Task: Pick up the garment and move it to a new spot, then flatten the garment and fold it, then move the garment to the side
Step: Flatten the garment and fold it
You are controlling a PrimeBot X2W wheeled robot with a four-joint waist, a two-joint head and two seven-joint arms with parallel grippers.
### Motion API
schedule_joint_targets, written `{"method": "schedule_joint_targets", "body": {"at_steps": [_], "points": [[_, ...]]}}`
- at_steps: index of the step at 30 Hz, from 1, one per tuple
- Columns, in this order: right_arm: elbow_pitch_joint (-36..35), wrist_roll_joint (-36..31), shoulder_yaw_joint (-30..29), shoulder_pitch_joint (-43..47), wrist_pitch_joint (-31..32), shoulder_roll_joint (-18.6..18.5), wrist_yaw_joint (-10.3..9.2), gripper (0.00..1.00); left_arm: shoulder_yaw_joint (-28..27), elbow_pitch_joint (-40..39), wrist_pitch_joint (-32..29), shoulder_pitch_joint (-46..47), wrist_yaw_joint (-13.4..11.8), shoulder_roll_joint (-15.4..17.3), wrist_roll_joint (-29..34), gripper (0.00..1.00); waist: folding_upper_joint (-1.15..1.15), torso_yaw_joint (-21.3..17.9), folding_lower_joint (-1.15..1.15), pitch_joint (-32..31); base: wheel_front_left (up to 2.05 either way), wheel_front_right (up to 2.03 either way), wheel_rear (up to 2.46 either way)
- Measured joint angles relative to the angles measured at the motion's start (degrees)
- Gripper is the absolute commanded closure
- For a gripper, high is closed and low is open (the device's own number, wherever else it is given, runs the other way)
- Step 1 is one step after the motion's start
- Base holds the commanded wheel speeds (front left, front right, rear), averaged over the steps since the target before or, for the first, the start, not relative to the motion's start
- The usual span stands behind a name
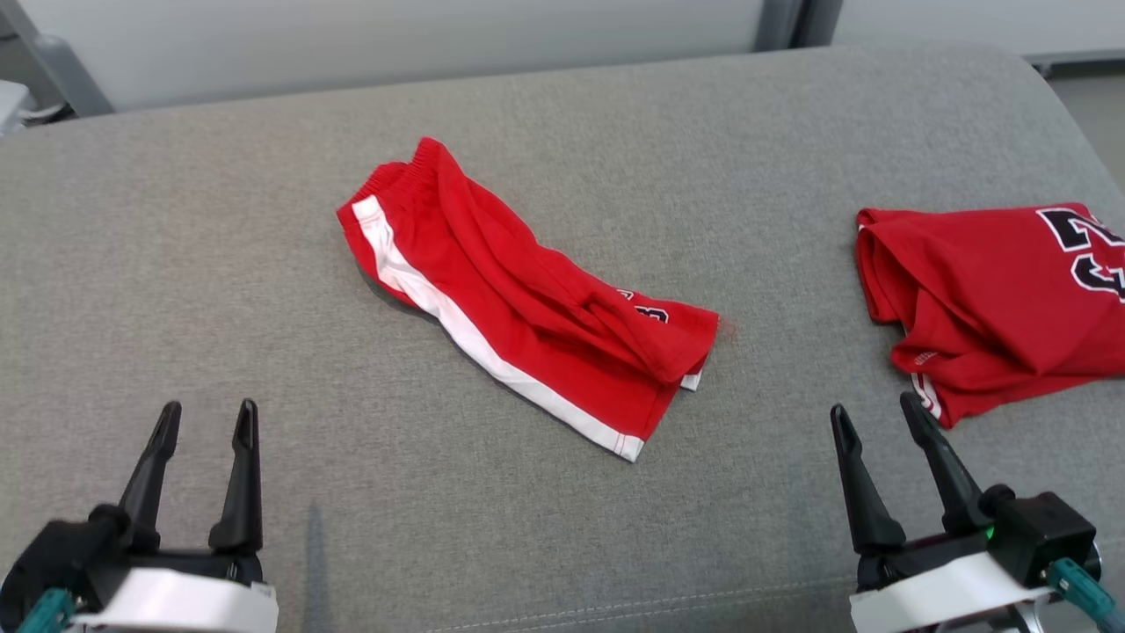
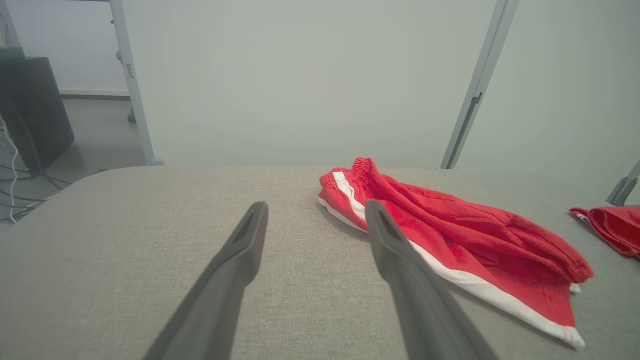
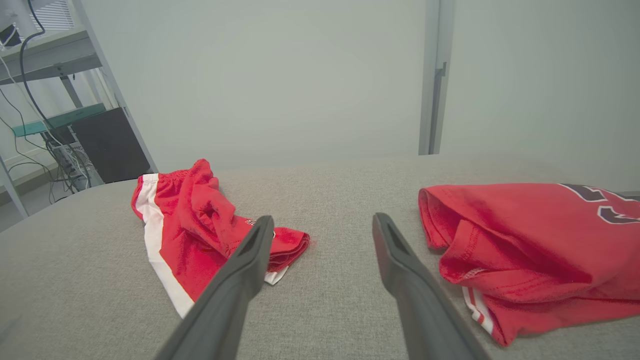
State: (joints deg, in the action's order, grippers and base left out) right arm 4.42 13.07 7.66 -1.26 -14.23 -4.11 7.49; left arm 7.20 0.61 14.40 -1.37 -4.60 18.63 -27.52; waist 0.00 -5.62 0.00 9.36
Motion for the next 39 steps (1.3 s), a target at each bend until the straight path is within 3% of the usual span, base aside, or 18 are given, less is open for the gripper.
{"method": "schedule_joint_targets", "body": {"at_steps": [6, 18, 39], "points": [[0.4, 0.0, 0.0, 3.5, 0.0, 0.0, 0.00, 0.00, -1.4, -0.9, 0.0, -5.5, 2.4, -2.0, 2.4, 0.00, 0.00, 1.5, 0.00, -3.3, 0.00, 0.00, 0.00], [0.5, 0.0, 0.1, 7.1, 0.0, 0.1, 0.00, 0.00, -4.3, 2.0, 0.0, -7.9, 6.1, -4.2, 4.9, 0.00, 0.00, 1.7, 0.00, -8.8, 0.00, 0.00, 0.00], [0.2, -0.1, 0.6, 7.7, 0.1, 0.2, 0.00, 0.00, -6.2, 3.4, 0.0, -7.9, 6.5, -5.3, 6.8, 0.00, 0.00, 0.8, 0.00, -8.3, 0.00, 0.00, 0.00]]}}
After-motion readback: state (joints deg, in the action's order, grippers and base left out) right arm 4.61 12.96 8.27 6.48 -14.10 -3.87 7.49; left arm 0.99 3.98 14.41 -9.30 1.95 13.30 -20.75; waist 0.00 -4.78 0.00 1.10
